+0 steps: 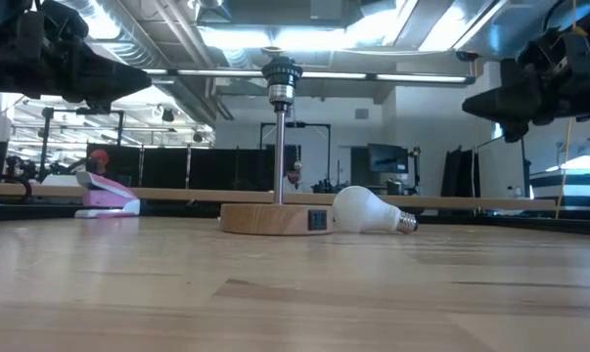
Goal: Screw lightbulb
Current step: Return to Home Position
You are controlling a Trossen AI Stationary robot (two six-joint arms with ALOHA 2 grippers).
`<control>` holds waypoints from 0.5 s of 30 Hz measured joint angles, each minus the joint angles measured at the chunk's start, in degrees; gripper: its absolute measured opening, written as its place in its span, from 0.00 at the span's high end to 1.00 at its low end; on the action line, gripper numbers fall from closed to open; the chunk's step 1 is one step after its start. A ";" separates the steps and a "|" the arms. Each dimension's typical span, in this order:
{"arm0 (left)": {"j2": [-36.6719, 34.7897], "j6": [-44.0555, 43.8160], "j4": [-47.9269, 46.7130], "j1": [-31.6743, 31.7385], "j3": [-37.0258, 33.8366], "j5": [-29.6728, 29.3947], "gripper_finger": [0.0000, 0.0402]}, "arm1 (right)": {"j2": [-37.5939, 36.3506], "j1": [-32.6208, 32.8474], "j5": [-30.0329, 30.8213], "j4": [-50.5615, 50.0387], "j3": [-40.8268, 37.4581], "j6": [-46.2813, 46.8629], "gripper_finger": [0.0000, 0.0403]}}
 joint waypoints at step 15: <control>0.06 0.61 0.00 0.00 0.00 -0.02 0.79 | 0.67 0.02 0.02 0.20 -0.11 -0.01 0.88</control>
